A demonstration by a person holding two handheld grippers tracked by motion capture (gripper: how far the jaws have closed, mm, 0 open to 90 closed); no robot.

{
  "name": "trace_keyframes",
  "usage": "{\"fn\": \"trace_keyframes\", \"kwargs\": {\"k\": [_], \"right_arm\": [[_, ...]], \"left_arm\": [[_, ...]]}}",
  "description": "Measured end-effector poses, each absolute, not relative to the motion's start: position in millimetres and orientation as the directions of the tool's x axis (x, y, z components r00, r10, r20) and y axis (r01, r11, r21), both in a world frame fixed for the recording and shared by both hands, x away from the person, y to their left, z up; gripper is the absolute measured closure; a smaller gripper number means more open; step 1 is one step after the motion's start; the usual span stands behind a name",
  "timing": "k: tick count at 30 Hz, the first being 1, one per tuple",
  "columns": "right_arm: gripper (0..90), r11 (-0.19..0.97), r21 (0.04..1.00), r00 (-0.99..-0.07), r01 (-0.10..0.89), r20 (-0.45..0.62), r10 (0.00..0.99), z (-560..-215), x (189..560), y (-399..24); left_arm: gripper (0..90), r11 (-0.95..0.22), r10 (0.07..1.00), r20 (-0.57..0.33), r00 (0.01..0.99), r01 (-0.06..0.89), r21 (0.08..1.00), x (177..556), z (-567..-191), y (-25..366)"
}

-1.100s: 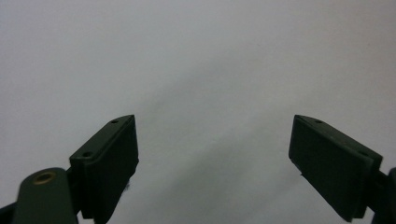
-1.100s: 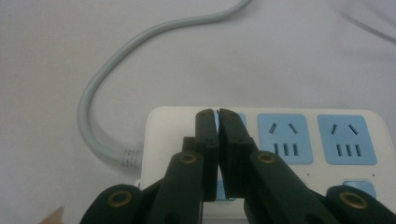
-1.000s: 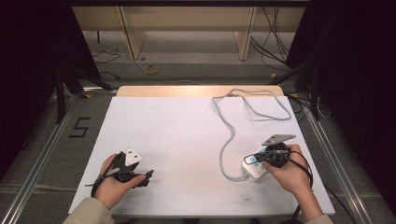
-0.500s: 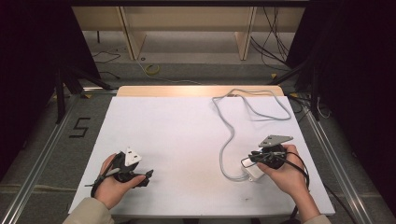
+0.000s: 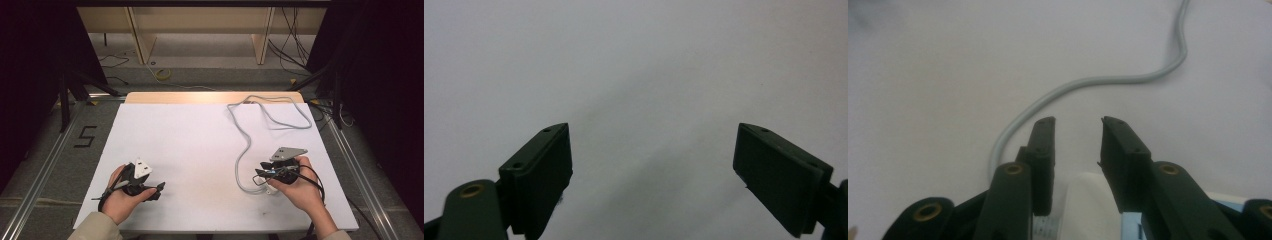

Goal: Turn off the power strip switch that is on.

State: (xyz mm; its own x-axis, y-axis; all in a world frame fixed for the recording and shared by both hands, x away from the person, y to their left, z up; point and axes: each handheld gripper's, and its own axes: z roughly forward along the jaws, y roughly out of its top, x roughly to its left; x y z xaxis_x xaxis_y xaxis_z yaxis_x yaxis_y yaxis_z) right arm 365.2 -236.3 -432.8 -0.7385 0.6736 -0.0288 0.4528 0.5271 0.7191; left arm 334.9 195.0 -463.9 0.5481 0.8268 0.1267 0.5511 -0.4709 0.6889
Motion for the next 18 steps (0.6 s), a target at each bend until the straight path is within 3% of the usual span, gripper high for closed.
{"fn": "trace_keyframes", "kwargs": {"k": [18], "right_arm": [[51.4, 0.515, 0.762, -0.796, 0.393, 0.002, 0.605, -448, 361, -216]], "left_arm": [[15.8, -0.475, 0.811, 0.126, 0.571, 0.519, 0.711, 331, -466, 188]]}}
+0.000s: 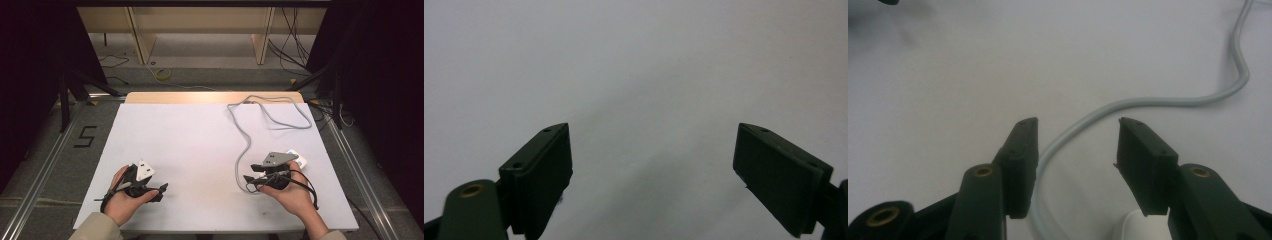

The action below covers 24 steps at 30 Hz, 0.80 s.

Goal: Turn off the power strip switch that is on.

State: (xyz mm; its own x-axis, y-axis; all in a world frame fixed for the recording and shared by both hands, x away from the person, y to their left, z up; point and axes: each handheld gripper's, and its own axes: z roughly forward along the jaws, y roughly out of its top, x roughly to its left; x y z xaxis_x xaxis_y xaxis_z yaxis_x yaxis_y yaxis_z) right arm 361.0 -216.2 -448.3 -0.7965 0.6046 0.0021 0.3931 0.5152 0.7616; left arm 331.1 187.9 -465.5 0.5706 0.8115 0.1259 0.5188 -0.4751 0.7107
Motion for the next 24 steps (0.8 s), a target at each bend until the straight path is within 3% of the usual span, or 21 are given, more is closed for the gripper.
{"fn": "trace_keyframes", "kwargs": {"k": [24], "right_arm": [[45.4, 0.456, 0.814, -0.808, 0.359, 0.027, 0.588, -460, 349, -206]], "left_arm": [[15.7, -0.481, 0.790, 0.111, 0.603, 0.498, 0.722, 325, -473, 183]]}}
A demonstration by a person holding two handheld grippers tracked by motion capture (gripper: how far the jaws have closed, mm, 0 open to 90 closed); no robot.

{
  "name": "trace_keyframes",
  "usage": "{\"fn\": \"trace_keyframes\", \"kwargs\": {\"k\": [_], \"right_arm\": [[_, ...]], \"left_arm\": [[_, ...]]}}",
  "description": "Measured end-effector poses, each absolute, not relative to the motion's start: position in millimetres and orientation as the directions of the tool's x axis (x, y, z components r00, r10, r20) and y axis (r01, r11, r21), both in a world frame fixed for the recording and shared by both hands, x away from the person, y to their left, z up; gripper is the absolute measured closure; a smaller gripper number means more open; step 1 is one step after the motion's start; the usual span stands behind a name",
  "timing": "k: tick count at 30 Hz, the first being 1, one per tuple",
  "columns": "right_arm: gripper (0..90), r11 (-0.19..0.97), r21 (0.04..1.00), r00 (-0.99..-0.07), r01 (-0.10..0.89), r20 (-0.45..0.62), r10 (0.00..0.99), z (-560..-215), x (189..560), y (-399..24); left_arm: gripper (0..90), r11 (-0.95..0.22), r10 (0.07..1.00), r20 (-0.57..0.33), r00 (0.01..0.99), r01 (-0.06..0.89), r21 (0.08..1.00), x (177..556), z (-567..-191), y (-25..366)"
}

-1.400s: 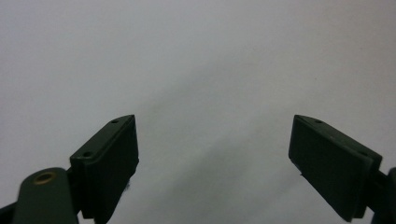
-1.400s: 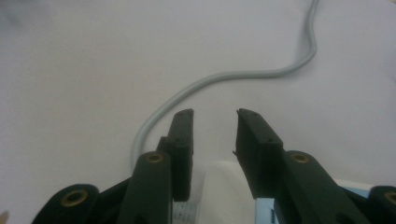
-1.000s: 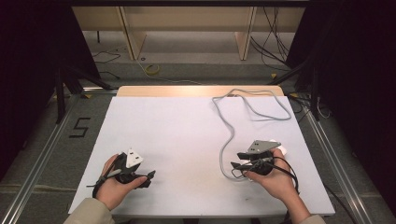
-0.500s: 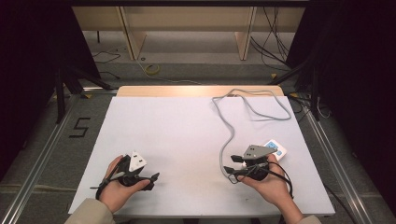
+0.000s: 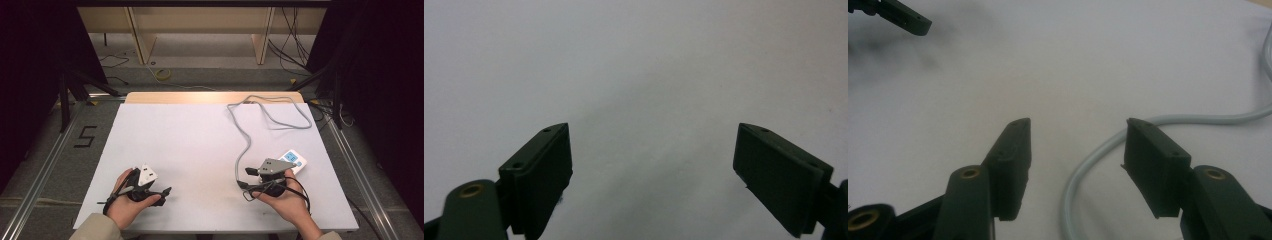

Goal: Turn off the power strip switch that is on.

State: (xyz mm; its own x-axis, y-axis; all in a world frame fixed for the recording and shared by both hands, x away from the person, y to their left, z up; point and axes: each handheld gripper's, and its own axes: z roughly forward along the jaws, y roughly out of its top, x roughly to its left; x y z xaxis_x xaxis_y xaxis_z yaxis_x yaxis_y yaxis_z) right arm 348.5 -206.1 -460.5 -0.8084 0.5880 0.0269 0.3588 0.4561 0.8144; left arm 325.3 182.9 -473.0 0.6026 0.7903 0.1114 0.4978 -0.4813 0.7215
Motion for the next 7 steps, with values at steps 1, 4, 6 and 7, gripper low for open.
{"fn": "trace_keyframes", "kwargs": {"k": [1, 4, 6, 7], "right_arm": [[45.5, 0.455, 0.814, -0.808, 0.360, 0.029, 0.588, -460.5, 348.5, -206.0], [45.7, 0.455, 0.814, -0.809, 0.361, 0.031, 0.587, -460.3, 348.4, -205.8], [45.8, 0.455, 0.812, -0.808, 0.365, 0.034, 0.588, -460.3, 348.5, -206.1], [45.8, 0.458, 0.811, -0.810, 0.364, 0.032, 0.586, -460.3, 348.8, -206.6]], "left_arm": [[15.7, -0.481, 0.791, 0.111, 0.602, 0.498, 0.722, 325.2, -472.9, 182.9], [15.8, -0.485, 0.790, 0.115, 0.603, 0.497, 0.720, 325.7, -472.5, 183.5], [15.7, -0.480, 0.792, 0.113, 0.600, 0.499, 0.721, 326.1, -472.6, 183.4], [15.7, -0.479, 0.793, 0.111, 0.599, 0.500, 0.722, 326.2, -472.8, 183.4]]}}
